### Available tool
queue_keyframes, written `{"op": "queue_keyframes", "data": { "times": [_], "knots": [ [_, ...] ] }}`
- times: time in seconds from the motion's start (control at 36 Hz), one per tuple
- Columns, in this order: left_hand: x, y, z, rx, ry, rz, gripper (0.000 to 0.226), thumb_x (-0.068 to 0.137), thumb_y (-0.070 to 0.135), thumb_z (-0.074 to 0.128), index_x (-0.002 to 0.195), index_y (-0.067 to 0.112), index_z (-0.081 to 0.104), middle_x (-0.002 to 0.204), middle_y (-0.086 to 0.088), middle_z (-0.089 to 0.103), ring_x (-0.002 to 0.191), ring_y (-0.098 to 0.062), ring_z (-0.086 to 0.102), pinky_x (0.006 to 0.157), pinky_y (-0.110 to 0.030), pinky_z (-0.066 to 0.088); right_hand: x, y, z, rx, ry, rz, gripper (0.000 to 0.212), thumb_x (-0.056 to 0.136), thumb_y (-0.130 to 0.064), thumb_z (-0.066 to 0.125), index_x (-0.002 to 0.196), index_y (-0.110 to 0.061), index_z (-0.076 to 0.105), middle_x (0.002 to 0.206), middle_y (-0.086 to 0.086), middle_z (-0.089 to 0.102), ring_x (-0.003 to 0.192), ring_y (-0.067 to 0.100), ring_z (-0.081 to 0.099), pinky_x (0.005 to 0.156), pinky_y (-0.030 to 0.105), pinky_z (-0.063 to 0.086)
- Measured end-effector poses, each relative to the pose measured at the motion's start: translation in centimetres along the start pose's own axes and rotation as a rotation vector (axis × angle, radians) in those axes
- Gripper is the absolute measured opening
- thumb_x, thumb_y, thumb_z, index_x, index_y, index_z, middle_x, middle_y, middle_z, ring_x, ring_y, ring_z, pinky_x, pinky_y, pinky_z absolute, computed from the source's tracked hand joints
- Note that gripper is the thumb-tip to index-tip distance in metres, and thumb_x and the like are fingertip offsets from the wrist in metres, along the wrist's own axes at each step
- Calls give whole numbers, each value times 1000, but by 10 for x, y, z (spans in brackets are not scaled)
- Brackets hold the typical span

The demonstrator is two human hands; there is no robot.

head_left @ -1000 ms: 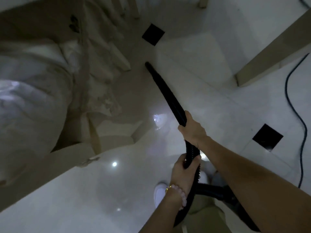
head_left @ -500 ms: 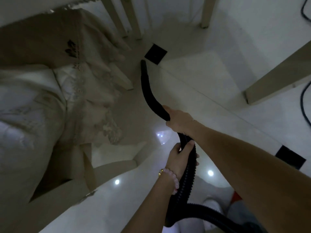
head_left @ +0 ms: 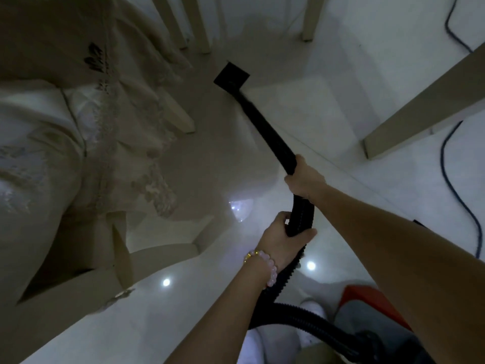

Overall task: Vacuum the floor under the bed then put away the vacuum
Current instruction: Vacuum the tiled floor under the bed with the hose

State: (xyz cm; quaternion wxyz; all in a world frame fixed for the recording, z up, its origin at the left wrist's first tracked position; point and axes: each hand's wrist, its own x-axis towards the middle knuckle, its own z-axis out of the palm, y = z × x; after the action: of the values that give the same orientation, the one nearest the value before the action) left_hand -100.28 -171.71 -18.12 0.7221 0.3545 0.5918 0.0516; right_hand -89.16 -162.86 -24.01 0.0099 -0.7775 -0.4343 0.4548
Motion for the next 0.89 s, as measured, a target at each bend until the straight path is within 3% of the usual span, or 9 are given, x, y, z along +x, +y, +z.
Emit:
{"op": "queue_keyframes", "data": {
  "times": [0.08,0.17,0.25,0.36,0.47,0.53,0.64,0.81,0.89],
  "knots": [
    [-1,3,15,77,-40,-5,45,86,31,64,124,21,43,81,0,58,55,-14,57,46,-26,48,-6,26,-11,121,51,103,54,92,-14,47,142,-13,26,113,19,59,86,31,56,75,37,47],
    [-2,3,31,199,-62,25,47,85,35,63,125,24,41,79,0,60,58,-17,58,57,-31,52,-12,49,-22,270,82,201,56,91,-13,48,143,-10,26,120,21,56,100,36,57,91,47,49],
    [-5,3,44,282,-83,44,50,85,38,62,127,24,40,86,-2,63,63,-18,59,66,-34,53,-20,70,-30,359,101,274,54,92,-12,48,141,-7,28,119,19,54,94,31,51,90,44,48],
    [-16,-3,59,368,-115,47,58,85,41,62,133,23,37,102,-6,64,75,-18,58,74,-32,51,-34,91,-30,503,53,297,47,92,-11,49,137,-8,33,93,9,49,92,31,51,93,51,49],
    [-36,-16,67,431,-126,23,56,87,38,60,135,22,36,115,-6,63,90,-17,59,78,-27,48,-57,101,-22,536,-27,273,52,92,-11,50,141,-9,31,96,8,49,94,32,52,93,54,49],
    [-49,-25,68,452,-119,3,50,88,35,60,131,18,41,113,-6,63,96,-20,61,83,-29,50,-74,102,-14,587,-51,257,51,93,-11,50,140,-8,32,92,6,48,87,28,52,86,50,53],
    [-78,-41,63,394,-189,-87,41,89,29,58,124,15,42,95,-12,61,81,-21,56,80,-35,51,-111,106,4,762,-20,302,56,94,-11,50,144,-13,24,90,6,48,64,22,52,46,30,51],
    [-122,-68,50,439,-249,-45,36,84,35,62,114,29,42,93,0,61,63,-11,56,61,-23,49,-164,115,26,922,7,361,53,95,-11,52,141,-11,27,89,7,47,60,23,52,40,26,50],
    [-141,-78,56,469,-229,-37,41,76,42,60,111,29,43,91,1,60,70,-15,57,67,-28,49,-186,120,30,993,19,364,46,95,-10,51,136,-12,30,86,9,46,59,22,50,37,22,49]
  ]
}}
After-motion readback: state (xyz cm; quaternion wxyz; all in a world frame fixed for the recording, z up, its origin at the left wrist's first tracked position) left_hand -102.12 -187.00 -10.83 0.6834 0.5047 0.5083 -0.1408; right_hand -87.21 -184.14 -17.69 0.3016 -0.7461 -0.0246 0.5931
